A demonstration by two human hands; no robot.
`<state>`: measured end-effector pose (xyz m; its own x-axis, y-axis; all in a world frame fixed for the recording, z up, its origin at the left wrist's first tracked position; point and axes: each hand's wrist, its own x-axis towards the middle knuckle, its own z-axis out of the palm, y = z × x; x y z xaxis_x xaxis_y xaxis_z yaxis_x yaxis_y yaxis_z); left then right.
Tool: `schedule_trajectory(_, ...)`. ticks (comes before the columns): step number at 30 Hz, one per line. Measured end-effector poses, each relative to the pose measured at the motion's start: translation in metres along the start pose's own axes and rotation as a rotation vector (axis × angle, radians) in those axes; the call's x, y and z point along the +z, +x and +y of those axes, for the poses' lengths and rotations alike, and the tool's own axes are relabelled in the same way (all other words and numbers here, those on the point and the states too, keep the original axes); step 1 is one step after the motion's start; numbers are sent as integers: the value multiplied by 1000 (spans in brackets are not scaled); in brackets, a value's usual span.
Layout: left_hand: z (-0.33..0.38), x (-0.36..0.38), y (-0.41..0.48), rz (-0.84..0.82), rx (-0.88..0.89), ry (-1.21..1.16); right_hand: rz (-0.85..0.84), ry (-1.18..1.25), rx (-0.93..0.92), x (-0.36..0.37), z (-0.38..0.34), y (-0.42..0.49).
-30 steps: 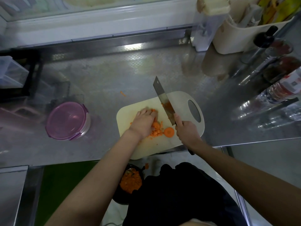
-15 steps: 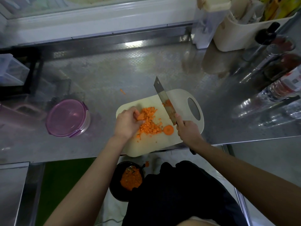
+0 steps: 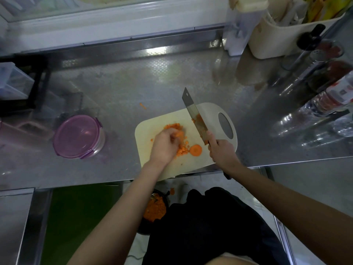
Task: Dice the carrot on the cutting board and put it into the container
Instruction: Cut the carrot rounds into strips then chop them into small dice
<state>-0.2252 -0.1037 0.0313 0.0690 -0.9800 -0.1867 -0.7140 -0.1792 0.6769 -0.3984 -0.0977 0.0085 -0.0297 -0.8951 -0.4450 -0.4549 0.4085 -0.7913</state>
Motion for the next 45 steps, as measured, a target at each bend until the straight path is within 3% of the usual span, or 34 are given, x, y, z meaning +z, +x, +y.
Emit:
schedule_trajectory(6,19,44,-4,-198,63,178,21,-22,-8,-2,4,1)
schedule_trajectory(19,22,62,-4,-222,104,504,15,-36,-1,-6,9,-4)
schedule_trajectory(24,23,60,-10,-150,216,520,15,-44,-8,-8,8,-6)
schedule_trajectory(28,7,53,-23,-10,149,139,-6,-9,-24,-7,7,-11)
schedule_trajectory(32,-27,28,-44,267,73,-135,-99,-50,-65,6,-2,-20)
schedule_trajectory(37,-68,1,-65,497,-217,-187,-315,-97,-71,43,-17,-34)
schedule_trajectory(45,-81,-1,-77,575,-208,-174,-467,-102,15,97,-22,-41)
